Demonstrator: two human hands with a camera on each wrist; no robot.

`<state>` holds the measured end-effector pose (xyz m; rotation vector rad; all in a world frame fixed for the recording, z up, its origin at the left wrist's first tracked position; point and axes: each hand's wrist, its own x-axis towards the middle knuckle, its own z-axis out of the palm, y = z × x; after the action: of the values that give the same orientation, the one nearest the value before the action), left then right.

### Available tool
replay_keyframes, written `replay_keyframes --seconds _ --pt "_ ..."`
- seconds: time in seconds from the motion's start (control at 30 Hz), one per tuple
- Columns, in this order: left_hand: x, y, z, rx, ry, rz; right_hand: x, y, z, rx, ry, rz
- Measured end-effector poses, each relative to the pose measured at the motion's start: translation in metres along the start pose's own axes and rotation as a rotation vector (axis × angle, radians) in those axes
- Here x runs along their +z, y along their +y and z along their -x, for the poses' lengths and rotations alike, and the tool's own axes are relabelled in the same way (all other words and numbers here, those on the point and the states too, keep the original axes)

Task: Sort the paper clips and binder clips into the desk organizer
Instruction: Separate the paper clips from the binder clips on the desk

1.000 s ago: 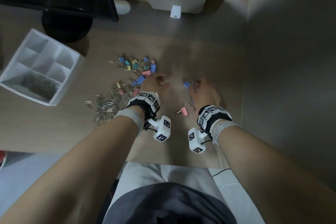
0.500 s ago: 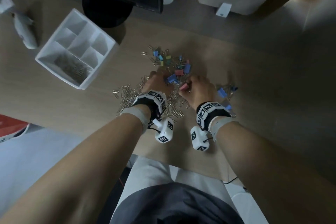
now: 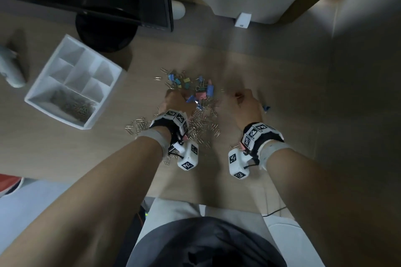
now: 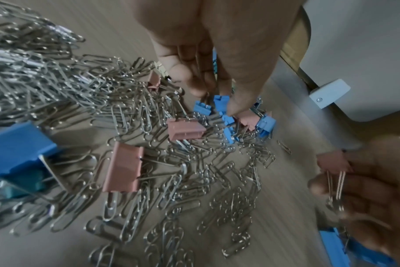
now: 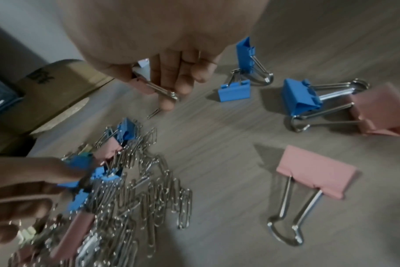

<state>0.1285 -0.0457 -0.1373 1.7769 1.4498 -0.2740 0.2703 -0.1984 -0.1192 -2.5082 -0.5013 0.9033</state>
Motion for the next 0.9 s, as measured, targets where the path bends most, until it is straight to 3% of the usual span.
replay_keyframes --seconds 0.13,0.27,0.43,0.7,0.8,0.9 --pt "-0.012 0.008 0.013 0.003 0.071 0.016 0.0 0.002 -0.007 0.133 0.028 0.066" --pt "-0.02 0.022 0.014 0.122 0.066 0.06 -0.003 0.005 -0.009 0.157 0.151 0.138" --pt "0.008 0.054 0.017 0.233 -0.104 0.262 -0.018 0.017 0.002 0.129 0.242 0.211" --pt "0.047 0.089 0.031 0.304 -0.343 0.306 -0.035 0.049 0.002 0.187 0.223 0.204" --pt "0.034 0.074 0.029 0.288 -0.257 0.239 -0.029 0.039 0.0 0.143 0.212 0.197" --pt "0.012 0.051 0.021 0.208 -0.118 0.153 -0.015 0.015 -0.001 -0.007 0.182 0.137"
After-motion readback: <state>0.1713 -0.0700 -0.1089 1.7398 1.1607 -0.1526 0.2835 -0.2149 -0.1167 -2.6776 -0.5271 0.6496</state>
